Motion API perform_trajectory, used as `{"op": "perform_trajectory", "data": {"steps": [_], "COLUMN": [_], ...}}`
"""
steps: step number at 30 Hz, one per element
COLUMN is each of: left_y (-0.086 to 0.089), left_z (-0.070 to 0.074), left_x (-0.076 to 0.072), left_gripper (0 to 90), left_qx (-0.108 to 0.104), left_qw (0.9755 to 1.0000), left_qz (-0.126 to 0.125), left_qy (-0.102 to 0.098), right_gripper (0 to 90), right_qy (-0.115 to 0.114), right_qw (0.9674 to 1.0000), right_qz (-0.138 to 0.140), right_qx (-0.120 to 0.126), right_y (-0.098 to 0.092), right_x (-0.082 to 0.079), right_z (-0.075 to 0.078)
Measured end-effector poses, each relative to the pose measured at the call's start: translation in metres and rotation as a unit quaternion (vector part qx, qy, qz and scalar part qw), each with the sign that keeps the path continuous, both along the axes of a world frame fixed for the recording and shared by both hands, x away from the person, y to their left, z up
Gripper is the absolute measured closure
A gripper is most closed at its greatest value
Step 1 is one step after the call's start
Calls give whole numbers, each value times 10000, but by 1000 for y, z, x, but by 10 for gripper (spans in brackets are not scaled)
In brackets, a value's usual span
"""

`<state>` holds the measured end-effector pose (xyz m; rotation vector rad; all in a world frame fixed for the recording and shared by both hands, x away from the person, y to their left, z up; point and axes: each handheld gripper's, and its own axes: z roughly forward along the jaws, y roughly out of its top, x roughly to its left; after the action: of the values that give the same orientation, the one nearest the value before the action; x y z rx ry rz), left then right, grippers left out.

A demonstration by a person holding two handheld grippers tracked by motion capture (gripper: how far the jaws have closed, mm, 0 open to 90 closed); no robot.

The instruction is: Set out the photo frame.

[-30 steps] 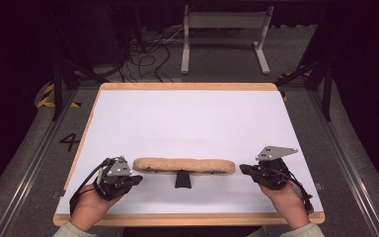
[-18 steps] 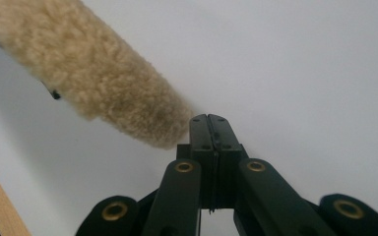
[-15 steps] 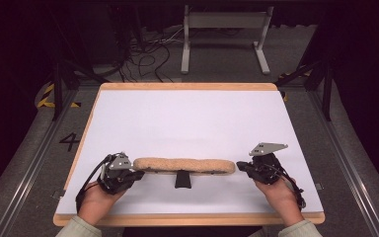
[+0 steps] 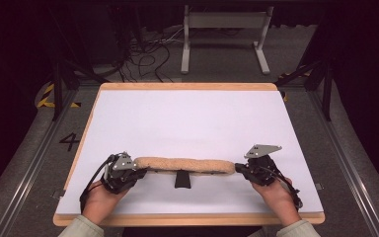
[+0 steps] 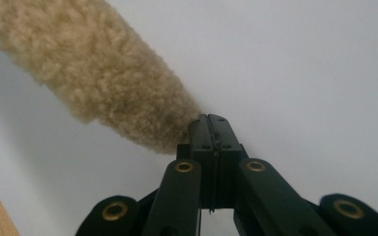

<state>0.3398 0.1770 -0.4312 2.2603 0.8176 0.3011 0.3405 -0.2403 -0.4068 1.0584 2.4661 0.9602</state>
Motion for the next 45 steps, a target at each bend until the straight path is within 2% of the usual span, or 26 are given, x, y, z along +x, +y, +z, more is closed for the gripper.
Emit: {"op": "perform_trajectory", "data": {"steps": [3,10,23,26,31,34,36,40,41,45], "left_y": [-2,-6,-13,-14,-15,-15,-14,-10,-8,-10], "left_z": [0,1,-1,-3,-4,-3,-2,1,2,3], "left_x": [2,10,43,50,61,66,66,60,56,43], "left_gripper": [900,900,900,900,900,900,900,900,900,899], "left_qx": [-38,-65,-133,-261,-230,-348,-370,-456,-601,-783], "left_qw": [10000,9999,9993,9986,9987,9979,9978,9974,9971,9964], "left_qz": [-3,80,353,437,442,532,554,543,448,205], "left_qy": [70,58,53,107,116,117,72,112,163,247], "right_gripper": [900,900,900,900,900,900,900,900,900,900], "right_qy": [-18,-10,-7,-5,1,21,17,14,6,-46], "right_qw": [10000,10000,9995,9993,9989,9983,9979,9976,9977,9981], "right_qz": [35,65,290,338,454,560,621,661,660,586], "right_qx": [-20,-50,-116,-138,-148,-154,-176,-182,-182,-159], "right_y": [0,1,9,12,16,22,25,26,26,24], "right_x": [-1,-4,-16,-19,-22,-26,-28,-30,-30,-30], "right_z": [0,0,1,1,1,1,1,1,1,2]}}
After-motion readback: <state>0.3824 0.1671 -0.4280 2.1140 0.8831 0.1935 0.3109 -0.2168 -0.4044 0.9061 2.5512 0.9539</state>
